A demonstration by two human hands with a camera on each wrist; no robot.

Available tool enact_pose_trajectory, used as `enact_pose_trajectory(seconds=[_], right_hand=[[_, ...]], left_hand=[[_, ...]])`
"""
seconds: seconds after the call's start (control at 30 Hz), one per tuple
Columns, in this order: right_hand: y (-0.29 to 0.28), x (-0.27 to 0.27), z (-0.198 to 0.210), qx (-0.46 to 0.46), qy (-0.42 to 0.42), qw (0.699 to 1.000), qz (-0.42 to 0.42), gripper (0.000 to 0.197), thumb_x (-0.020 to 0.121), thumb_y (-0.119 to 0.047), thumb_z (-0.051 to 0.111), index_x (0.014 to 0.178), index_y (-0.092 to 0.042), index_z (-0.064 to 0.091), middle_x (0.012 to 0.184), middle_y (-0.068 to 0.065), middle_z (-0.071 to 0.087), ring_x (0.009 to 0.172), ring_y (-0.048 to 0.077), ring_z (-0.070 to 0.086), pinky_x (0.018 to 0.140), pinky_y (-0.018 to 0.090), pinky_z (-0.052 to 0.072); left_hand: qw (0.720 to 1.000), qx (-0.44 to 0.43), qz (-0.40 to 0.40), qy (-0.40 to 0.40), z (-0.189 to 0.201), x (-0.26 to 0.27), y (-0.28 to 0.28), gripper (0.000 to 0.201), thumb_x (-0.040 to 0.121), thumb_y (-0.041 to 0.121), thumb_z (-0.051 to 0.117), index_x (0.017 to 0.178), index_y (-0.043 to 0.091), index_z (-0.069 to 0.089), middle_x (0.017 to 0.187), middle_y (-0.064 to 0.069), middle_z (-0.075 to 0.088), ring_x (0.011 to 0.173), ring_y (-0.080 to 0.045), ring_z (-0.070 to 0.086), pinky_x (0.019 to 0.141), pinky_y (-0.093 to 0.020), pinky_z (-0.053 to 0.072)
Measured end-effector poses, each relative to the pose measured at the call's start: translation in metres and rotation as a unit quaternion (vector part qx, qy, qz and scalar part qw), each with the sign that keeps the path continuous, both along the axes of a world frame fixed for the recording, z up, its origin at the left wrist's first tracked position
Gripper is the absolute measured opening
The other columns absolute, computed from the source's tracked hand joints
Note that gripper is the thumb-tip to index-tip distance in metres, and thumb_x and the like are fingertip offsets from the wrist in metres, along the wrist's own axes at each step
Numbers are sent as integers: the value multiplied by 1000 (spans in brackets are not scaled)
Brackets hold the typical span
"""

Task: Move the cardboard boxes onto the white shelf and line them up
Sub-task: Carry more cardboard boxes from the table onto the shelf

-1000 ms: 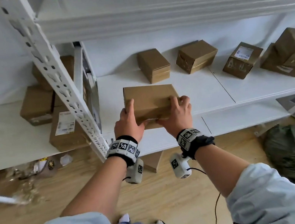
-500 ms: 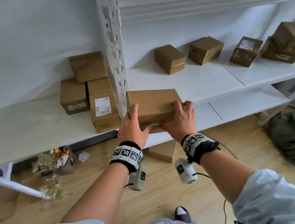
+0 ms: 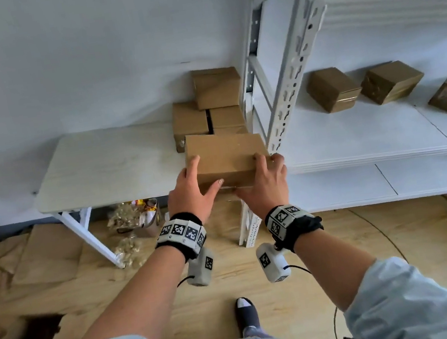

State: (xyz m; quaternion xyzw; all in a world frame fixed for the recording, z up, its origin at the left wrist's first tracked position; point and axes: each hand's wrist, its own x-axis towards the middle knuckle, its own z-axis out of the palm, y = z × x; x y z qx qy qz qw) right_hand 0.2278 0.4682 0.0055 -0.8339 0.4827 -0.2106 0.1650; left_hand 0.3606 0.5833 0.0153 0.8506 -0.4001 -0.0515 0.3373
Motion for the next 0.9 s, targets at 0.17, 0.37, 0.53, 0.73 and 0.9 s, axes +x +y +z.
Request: enact_pose_trajectory(seconds=[0.17,0.37,0.53,0.73,0.9], right_hand=[[-33,74,1,-36,1,999,20,91,66,-45,83,139,-18,36,141,21,28,122,40,36,100,47,44],[-114,151,-4,-39,5,999,10,89,68,-43,81,139,-13,36,140,25,31,118,43,40,95,50,46],[-192,186,-7,-30,16,999,-31,90,72,-43,79,143,-16,32,146,25,27,128,43,36,98,53,47],[-243,200,-33,12,114,993,-21,90,76,-52,78,143,-14,31,141,23,34,118,39,49,93,50,49],[-244,198,-55,38,127,991,-7,94,79,-49,76,149,-18,21,137,19,36,117,36,50,94,46,49]], left_hand=[[999,-3,38,-10,2,65,-30,75,88,58,61,150,33,27,144,-4,49,119,-29,59,94,-41,50],[1000,-6,26,-9,3,142,-115,75,89,52,65,151,29,28,144,-6,48,120,-30,58,95,-40,49],[1000,20,-10,-6,-3,181,-202,83,89,52,64,154,29,18,153,-10,38,125,-31,55,99,-42,48],[991,120,-51,5,-42,206,-260,87,91,49,62,156,25,10,160,-15,23,129,-35,51,98,-46,50],[986,162,-47,-9,-61,209,-260,84,93,46,60,156,30,7,161,-15,18,129,-35,51,95,-47,52]])
